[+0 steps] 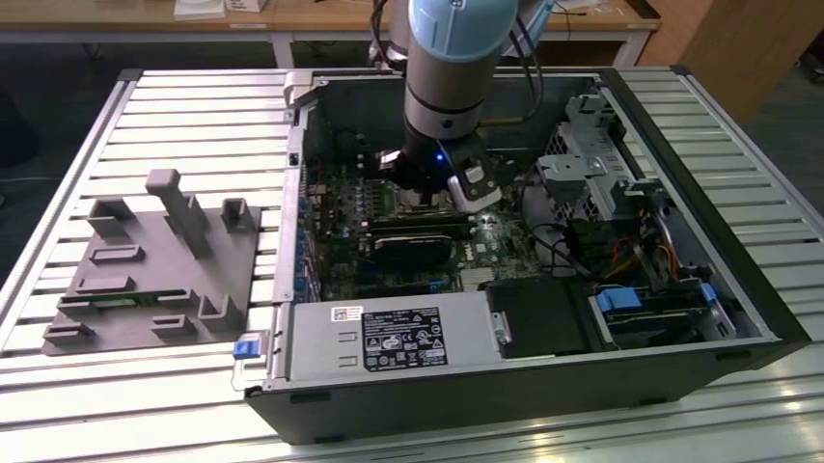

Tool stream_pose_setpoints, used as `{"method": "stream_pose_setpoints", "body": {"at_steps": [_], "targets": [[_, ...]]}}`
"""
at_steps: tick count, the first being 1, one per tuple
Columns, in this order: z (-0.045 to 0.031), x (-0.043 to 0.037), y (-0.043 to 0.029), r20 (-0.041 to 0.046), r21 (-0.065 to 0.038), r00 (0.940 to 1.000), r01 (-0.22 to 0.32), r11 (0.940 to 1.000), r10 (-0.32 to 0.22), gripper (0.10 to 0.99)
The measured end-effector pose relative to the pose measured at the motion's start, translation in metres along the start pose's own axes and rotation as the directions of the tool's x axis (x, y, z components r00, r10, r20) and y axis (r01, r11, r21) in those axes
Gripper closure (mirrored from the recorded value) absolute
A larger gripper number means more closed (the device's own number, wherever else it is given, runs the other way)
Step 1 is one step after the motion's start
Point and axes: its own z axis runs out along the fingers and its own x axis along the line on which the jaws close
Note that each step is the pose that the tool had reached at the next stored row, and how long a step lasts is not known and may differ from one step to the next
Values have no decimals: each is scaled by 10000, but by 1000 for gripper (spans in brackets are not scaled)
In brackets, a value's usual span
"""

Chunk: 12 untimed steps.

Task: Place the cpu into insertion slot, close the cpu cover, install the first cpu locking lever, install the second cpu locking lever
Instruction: 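Install the second cpu locking lever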

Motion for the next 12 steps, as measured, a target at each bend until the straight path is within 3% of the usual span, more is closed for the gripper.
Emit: {"method": "stream_pose_setpoints", "body": {"at_steps": [4, 12], "targets": [[23, -9, 77, 32, 304, 10000, 5, 9995, -6, 980], [80, 5, 240, 67, 642, 10000, 9, 9979, -13, 980]]}}
